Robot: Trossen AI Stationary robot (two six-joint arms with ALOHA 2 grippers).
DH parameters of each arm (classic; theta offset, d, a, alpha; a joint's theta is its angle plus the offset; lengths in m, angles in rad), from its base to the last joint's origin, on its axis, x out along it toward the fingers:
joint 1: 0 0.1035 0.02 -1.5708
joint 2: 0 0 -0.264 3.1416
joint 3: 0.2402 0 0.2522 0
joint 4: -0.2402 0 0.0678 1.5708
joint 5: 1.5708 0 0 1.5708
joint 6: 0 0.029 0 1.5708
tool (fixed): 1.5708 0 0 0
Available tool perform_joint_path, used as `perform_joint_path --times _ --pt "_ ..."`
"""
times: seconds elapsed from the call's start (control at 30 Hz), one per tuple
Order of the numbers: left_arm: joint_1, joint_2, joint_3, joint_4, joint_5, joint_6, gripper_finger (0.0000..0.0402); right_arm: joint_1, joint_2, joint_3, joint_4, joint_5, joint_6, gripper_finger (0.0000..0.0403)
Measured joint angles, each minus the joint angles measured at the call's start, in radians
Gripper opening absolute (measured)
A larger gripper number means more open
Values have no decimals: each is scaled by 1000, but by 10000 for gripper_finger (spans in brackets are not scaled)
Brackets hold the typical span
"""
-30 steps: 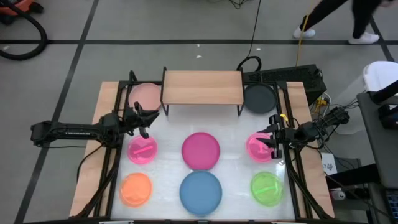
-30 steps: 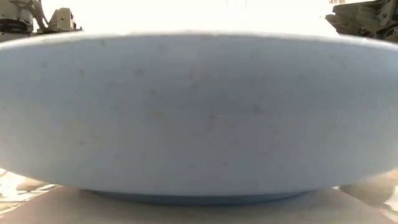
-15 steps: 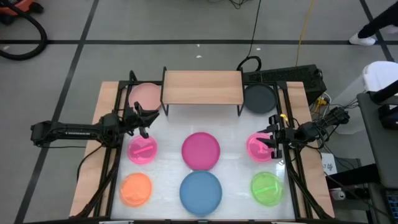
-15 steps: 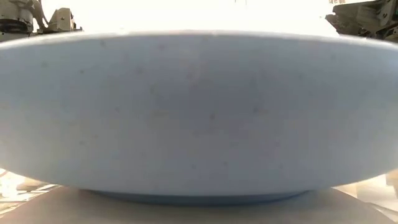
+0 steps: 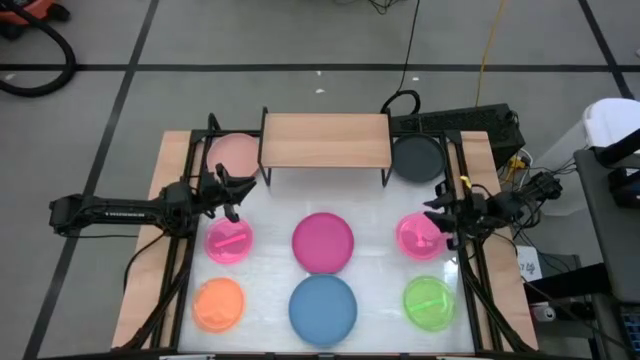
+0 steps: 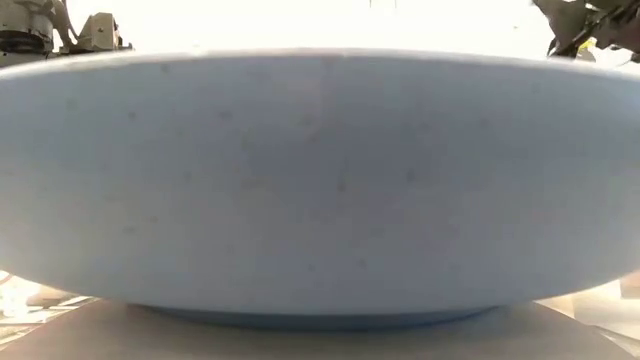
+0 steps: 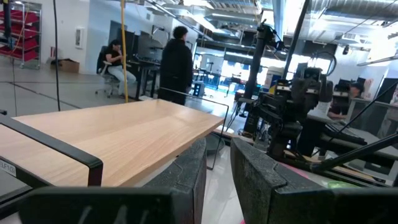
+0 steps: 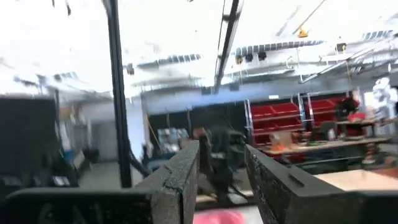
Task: Place and stack plates onto a shelf
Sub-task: Put the large pink plate on the shelf
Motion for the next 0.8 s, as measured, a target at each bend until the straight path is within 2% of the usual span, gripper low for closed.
perform_joint_path --times 0.17,0.3,0.4,0.6,0.8 --pt "0 0 0 0 0 0 78 0 0 0 46 8 -36 114" --pt "0 0 0 0 0 0 78 -11 12 20 69 119 -47 114" --pt "0 0 0 0 0 0 78 -22 47 47 30 134 -99 114" --pt "0 0 0 0 0 0 78 -46 177 133 21 134 -140 114" --pt "0 0 0 0 0 0 78 -81 356 275 -171 134 -108 114"
